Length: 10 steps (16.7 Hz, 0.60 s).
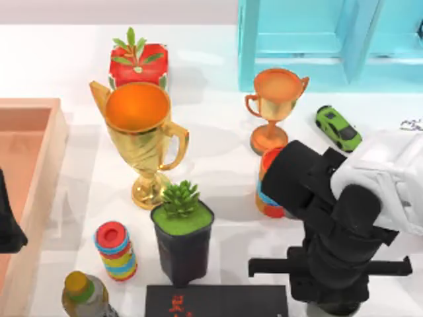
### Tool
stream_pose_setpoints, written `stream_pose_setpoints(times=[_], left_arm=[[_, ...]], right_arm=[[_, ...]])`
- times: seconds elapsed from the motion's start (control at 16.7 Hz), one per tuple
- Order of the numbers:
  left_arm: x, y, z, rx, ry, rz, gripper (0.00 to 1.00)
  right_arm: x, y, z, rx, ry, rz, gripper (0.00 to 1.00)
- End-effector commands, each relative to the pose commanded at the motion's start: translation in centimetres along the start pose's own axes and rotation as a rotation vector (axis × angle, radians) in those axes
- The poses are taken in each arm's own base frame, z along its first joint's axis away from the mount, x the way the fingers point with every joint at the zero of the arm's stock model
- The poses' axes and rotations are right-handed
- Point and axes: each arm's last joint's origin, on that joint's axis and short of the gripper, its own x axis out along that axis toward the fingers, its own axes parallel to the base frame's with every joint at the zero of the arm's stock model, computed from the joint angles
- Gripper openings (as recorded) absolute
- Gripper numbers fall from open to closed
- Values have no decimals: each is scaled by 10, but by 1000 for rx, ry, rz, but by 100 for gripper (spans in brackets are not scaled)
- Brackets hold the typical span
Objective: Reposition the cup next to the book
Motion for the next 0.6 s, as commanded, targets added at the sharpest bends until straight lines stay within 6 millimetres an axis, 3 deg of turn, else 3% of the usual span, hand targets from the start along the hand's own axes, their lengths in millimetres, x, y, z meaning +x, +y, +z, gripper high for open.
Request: stream_pose_setpoints(times=[0.54,0.6], left_arm=[[0,0,0,0,0,0,100],[0,0,0,0,0,0,100]], right_arm=[[0,0,0,0,0,0,98],[0,0,0,0,0,0,100]])
